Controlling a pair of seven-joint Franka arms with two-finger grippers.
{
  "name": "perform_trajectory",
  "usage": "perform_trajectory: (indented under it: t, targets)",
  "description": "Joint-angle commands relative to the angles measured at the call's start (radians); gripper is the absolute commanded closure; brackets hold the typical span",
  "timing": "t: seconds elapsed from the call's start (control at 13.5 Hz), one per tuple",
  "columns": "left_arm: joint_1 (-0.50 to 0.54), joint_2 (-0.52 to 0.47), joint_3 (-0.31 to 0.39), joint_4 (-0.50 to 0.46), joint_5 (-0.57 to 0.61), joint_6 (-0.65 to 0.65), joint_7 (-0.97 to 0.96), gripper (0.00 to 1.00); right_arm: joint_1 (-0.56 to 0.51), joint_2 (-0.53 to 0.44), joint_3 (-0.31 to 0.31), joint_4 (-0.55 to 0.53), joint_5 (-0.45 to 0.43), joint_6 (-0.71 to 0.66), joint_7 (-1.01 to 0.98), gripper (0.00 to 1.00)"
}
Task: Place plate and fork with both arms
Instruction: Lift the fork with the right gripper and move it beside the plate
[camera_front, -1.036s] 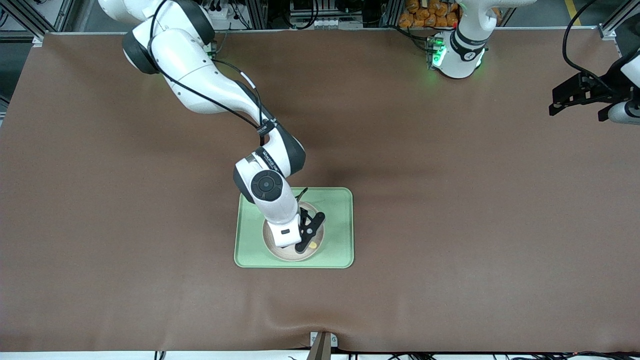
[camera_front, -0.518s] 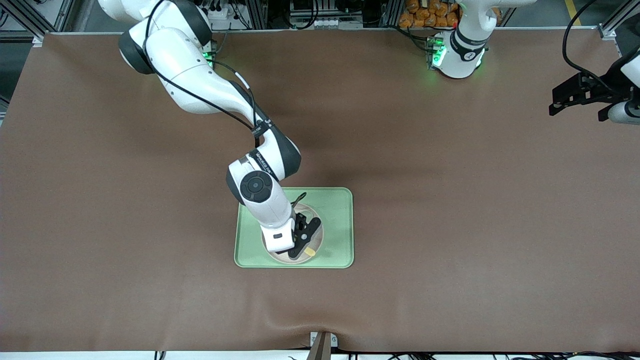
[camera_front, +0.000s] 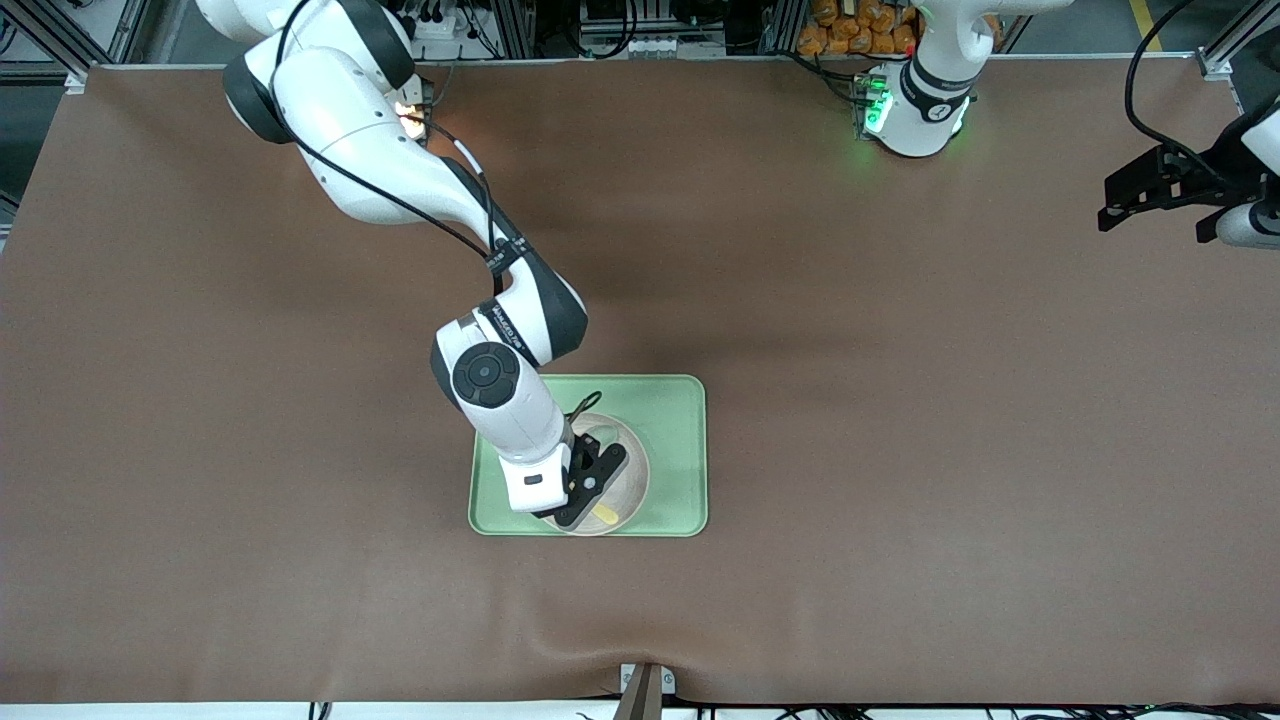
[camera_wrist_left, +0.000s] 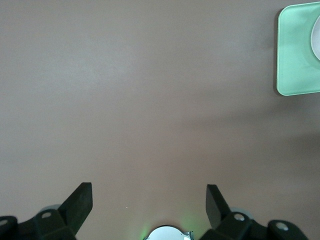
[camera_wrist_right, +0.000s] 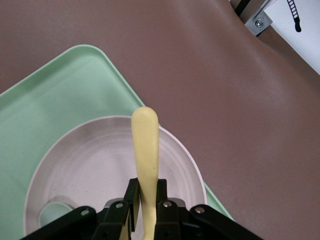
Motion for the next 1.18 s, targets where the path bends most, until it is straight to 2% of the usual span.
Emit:
perform_trajectory:
  t: [0.0, 0.44, 0.67, 0.89, 1.11]
  targets:
    - [0.005, -0.012, 0.000, -0.002, -0.007, -0.008, 0.007, 0.00, -0.012, -0.047, 0.011, -0.022, 0.015, -0.031, -0.001, 1.00]
    - [0.006, -0.012, 0.000, -0.002, -0.006, -0.008, 0.007, 0.00, -0.038, -0.087, 0.002, -0.023, 0.002, -0.197, 0.003, 1.00]
    - [0.006, -0.012, 0.000, -0.002, -0.006, -0.008, 0.007, 0.00, -0.084, -0.095, -0.011, -0.031, -0.002, -0.293, 0.031, 1.00]
    - [0.006, -0.012, 0.000, -0.002, -0.006, -0.008, 0.007, 0.00, -0.122, -0.121, -0.020, -0.089, 0.001, -0.332, 0.197, 1.00]
    - [0.006, -0.010, 0.002, -0.002, -0.006, -0.009, 0.007, 0.00, -0.104, -0.149, -0.017, -0.144, 0.001, -0.349, 0.521, 1.00]
